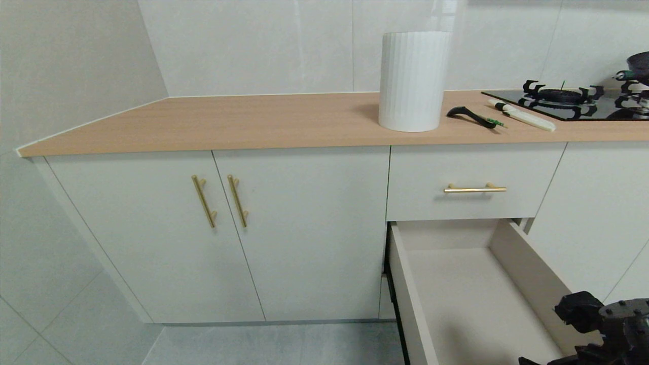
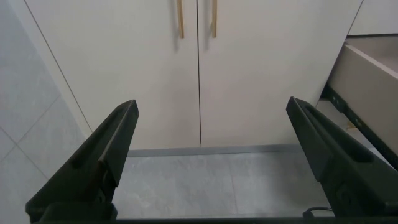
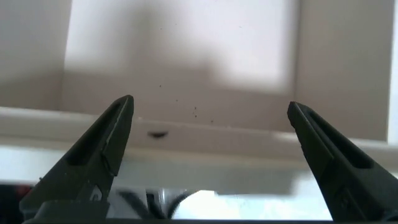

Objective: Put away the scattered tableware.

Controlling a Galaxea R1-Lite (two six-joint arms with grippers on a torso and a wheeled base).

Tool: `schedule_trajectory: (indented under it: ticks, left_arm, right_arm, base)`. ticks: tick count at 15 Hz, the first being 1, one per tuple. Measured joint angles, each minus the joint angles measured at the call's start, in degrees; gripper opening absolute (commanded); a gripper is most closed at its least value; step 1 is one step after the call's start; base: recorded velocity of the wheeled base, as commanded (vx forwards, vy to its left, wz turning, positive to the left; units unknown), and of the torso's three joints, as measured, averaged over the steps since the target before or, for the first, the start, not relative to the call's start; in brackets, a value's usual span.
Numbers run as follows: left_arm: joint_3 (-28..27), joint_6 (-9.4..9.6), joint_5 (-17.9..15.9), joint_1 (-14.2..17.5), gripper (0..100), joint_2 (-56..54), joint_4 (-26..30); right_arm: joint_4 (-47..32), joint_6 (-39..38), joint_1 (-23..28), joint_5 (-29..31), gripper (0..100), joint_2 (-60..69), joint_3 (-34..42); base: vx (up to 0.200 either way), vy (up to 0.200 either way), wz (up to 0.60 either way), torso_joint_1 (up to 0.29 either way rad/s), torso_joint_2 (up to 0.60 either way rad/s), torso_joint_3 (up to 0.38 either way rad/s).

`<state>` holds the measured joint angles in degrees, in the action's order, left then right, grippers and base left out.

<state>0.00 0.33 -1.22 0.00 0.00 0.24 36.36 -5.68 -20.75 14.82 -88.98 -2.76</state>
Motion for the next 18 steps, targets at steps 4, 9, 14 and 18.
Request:
schedule_trajectory:
  ticks: [4,9,14,18]
  left_arm:
    - [0.0,0.0,0.0,0.0,100,0.0,0.0]
    - [0.0,0.02,-0.01,0.0,100,0.0,0.0]
    - [0.0,0.0,-0.01,0.0,100,0.0,0.02]
    - [0.0,0.0,0.0,0.0,100,0.0,0.02]
  right_arm:
    - [-1.01,0.05,-0.46,0.01,100,2.54,2.27]
    - [-1.63,0.27,-0.55,-0.02,100,4.63,1.66]
    - [-4.07,1.15,-0.37,0.26,100,6.38,-9.56]
    - [-10.91,5.52,1.32,-3.19,100,8.19,-27.39]
  base:
    - [0.0,0.0,0.0,0.0,0.0,0.0]
    - [0.0,0.0,0.0,0.0,0.0,0.0]
    - [0.0,0.0,0.0,0.0,0.0,0.0]
    - [0.0,0.0,0.0,0.0,0.0,0.0]
